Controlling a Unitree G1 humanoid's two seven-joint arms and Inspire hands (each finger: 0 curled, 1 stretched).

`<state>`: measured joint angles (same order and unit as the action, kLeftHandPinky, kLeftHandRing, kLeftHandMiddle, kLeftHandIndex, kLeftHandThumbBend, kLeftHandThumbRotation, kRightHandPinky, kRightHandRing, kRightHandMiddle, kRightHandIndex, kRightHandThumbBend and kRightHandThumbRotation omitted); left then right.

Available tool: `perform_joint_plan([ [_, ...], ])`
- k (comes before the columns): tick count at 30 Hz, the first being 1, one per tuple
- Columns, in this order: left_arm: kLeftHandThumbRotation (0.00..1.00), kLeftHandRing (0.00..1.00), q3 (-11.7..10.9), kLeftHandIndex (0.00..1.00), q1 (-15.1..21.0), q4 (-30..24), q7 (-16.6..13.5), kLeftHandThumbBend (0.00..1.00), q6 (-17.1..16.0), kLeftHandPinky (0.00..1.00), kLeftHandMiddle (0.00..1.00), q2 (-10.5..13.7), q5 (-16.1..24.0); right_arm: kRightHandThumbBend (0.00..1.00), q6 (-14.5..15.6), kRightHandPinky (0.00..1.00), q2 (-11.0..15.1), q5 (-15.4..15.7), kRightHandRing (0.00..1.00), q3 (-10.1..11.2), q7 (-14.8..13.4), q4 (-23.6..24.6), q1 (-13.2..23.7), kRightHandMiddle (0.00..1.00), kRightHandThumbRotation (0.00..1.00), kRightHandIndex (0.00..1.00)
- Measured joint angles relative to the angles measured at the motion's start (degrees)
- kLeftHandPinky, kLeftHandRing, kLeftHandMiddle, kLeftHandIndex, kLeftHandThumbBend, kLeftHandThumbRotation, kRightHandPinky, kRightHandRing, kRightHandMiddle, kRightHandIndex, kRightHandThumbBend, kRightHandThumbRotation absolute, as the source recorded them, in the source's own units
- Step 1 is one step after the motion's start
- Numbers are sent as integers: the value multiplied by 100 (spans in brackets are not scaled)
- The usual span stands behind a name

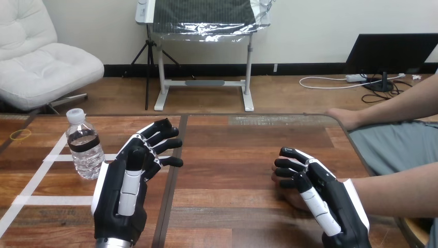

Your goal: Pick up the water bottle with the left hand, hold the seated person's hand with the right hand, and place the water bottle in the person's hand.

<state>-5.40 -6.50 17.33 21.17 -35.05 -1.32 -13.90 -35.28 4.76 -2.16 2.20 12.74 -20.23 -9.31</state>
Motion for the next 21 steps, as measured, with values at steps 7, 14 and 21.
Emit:
perform_joint_plan([
  [7,87,71,-9,73,44,183,22,86,-26,56,73,5,0,77,-26,71,-2,-2,75,1,-3,-53,22,77,80,80],
  [14,86,70,-17,72,97,397,34,87,-42,56,73,3,1,77,-65,70,-5,-2,74,2,-10,-199,76,76,80,80],
  [21,84,70,-32,71,186,558,36,88,-49,56,72,3,-3,75,-69,68,-8,14,74,1,-44,-281,95,76,80,79],
])
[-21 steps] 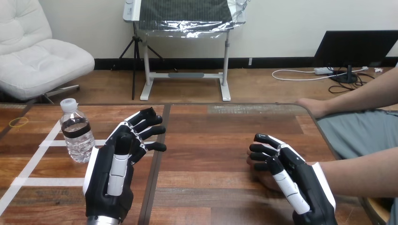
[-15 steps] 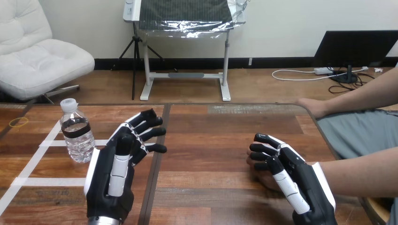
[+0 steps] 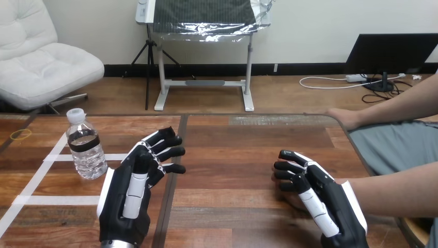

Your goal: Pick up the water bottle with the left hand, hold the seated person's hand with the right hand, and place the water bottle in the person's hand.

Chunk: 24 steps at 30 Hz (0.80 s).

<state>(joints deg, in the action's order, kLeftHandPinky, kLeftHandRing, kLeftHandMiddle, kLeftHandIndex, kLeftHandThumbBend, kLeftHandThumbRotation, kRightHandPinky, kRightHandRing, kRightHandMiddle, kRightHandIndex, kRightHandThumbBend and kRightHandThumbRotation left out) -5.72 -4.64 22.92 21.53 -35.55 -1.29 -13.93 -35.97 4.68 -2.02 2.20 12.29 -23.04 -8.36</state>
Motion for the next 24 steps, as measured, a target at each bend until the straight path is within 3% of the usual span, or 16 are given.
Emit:
perform_joint_plan([
  [24,84,69,-7,71,306,195,-34,91,-25,54,72,4,3,78,-22,66,9,-4,73,4,-35,-205,328,75,80,79],
])
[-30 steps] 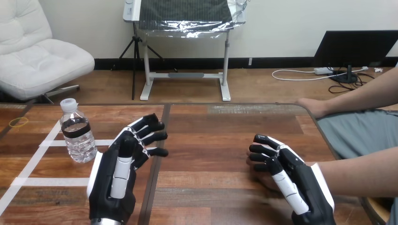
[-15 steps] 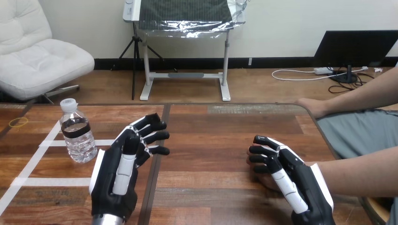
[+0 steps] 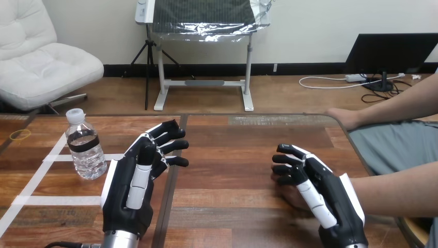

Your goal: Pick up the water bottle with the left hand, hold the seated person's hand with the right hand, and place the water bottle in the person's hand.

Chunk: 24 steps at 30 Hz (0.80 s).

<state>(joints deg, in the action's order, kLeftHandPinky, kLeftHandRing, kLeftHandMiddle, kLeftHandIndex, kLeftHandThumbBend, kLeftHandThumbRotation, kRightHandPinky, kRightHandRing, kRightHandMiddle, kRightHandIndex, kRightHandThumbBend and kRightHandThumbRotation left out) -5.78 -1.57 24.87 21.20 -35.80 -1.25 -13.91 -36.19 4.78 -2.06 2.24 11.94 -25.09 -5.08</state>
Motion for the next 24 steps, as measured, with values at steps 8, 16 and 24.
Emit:
perform_joint_plan([
  [8,84,70,-4,72,0,45,-7,91,-82,54,73,12,1,78,0,66,1,-12,72,3,9,-15,42,75,79,79],
  [16,84,70,-25,72,0,56,-134,91,-221,55,73,46,133,79,0,67,1,-22,73,3,18,-32,43,75,79,79],
  [24,86,73,-103,73,8,122,-530,92,-519,58,75,71,526,79,0,67,3,-21,73,3,18,-33,43,75,79,79],
])
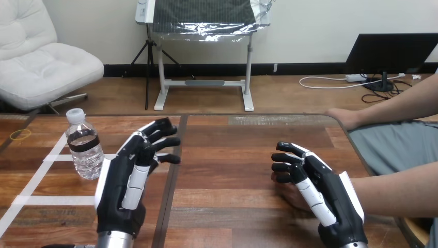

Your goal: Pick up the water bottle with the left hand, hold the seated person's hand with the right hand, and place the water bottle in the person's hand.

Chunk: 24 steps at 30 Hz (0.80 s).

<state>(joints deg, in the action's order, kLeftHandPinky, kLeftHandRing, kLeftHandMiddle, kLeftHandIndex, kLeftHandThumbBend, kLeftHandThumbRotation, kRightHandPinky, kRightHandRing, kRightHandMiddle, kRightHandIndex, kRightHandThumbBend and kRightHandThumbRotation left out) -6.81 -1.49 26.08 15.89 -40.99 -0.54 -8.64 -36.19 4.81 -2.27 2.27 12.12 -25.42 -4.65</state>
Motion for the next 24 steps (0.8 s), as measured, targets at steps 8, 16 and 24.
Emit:
perform_joint_plan([
  [8,88,75,-85,74,61,80,-339,94,-184,56,77,125,373,76,-3,67,0,0,73,-1,3,0,0,75,78,79],
  [16,87,75,-131,74,228,72,-578,95,-197,55,77,341,520,76,-38,66,0,0,73,-1,9,0,0,75,78,79],
  [24,85,76,-208,75,497,27,-785,90,-198,59,77,548,601,77,-70,67,1,1,73,-1,11,1,-1,75,79,79],
])
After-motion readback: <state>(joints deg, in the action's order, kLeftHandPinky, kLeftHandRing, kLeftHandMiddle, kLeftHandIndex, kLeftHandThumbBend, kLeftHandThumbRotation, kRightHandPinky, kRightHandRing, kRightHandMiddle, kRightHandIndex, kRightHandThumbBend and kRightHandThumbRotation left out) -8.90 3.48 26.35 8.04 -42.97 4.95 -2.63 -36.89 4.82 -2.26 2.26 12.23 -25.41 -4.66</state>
